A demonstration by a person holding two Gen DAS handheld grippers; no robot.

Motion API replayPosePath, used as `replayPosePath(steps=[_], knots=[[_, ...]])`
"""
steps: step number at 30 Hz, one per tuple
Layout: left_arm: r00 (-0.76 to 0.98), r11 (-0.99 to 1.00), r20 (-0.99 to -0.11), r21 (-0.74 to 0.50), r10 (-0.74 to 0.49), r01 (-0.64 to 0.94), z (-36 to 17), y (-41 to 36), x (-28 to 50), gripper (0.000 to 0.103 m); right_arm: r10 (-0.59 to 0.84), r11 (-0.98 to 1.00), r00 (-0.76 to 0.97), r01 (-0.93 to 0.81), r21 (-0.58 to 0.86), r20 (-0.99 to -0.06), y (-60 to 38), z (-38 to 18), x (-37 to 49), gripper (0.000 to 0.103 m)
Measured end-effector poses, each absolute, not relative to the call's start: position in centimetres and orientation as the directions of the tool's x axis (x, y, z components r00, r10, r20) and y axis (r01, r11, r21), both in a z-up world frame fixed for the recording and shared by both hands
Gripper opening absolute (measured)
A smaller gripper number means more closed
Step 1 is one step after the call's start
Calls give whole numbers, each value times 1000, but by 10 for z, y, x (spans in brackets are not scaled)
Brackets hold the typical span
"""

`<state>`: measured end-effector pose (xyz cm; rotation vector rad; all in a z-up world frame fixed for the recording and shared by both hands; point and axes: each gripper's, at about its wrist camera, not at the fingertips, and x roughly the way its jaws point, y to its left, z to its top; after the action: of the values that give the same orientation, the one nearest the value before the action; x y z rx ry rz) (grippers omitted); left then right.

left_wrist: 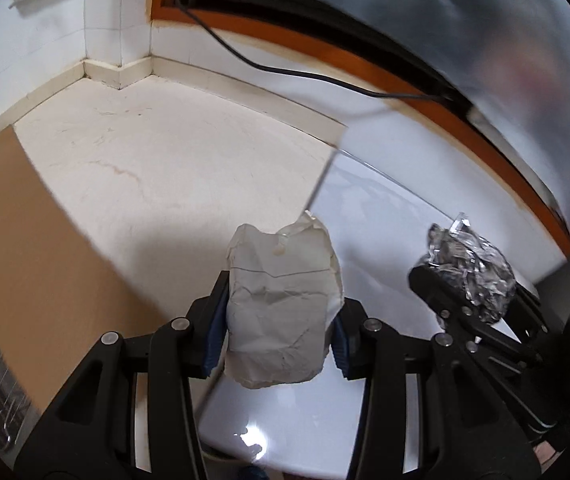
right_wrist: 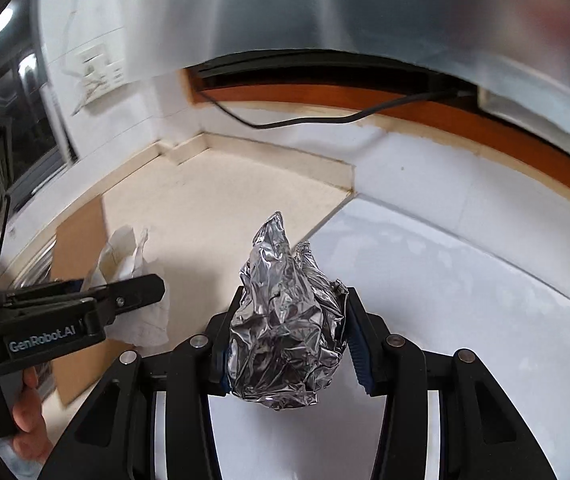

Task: Collect trash
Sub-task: 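Carry the tissue and foil ball down to the floor bin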

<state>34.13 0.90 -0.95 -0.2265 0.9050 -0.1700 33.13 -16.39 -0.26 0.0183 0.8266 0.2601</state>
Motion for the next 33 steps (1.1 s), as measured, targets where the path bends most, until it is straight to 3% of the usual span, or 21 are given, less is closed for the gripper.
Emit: replayPosePath(steps=[7, 20, 27, 33], knots=[[620, 960, -736, -257, -271, 114, -2, 13, 239, 40, 305, 946, 652, -292, 141, -694, -144, 18, 239, 44], [650, 979, -733, -136, -201, 151, -48, 15, 108, 40, 372, 903, 614, -412, 120, -696, -146, 7, 64, 44], [648, 984, -747, -45, -148, 173, -84, 3, 75, 40, 377, 887, 558, -448, 115, -740, -138, -33, 16, 44], [580, 981, -802, -38, -143, 190, -127, -4, 73, 40, 356, 888, 487, -442, 127, -797, -136, -86, 6, 44]])
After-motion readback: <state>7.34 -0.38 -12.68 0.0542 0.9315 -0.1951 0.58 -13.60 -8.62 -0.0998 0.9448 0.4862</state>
